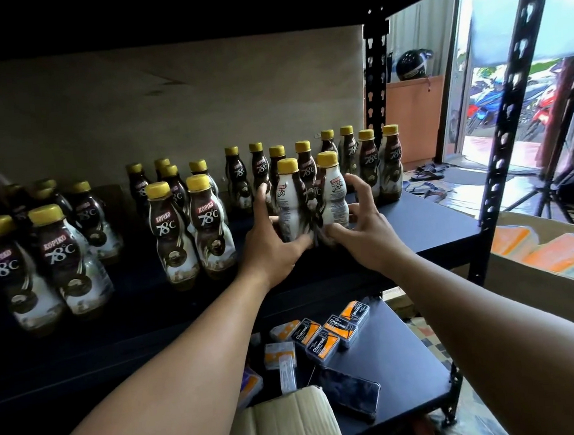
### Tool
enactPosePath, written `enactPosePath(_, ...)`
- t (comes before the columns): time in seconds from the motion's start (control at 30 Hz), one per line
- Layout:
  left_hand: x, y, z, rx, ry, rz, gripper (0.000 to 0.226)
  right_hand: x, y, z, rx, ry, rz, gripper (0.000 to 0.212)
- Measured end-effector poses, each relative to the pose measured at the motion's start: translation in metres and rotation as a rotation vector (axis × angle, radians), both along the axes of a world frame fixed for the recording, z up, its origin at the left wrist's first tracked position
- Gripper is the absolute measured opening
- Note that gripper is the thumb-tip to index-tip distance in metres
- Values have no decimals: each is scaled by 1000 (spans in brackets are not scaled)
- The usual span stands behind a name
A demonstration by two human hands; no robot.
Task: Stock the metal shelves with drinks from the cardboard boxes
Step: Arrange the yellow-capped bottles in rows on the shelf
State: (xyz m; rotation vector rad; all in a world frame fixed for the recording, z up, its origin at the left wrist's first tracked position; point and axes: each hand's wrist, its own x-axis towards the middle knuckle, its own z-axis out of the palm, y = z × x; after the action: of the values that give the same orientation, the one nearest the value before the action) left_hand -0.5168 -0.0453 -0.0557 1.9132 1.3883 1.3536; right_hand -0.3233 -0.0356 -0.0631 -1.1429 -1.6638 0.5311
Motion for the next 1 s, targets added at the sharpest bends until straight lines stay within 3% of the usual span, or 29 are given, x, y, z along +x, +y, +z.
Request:
enactPosePath(0.17, 2, -3, -1, 15, 14, -12, 123, -2, -1, 1, 36, -26, -40, 101)
enactPosePath(0.33, 1, -3, -1, 20, 11, -9, 118, -1, -1, -2, 16, 2, -36, 88)
enactPosePath(0.5, 1, -3, -1, 22, 9, 22, 122, -3, -5, 1, 51, -19, -85, 98)
enactPosePath(0.63, 1, -2, -2, 16, 13, 30, 115, 0, -3, 0, 33, -34, -58, 89)
enactPosePath(1.0, 1, -9, 1, 75, 57, -10, 105, 3, 1, -1, 56, 17, 48, 99)
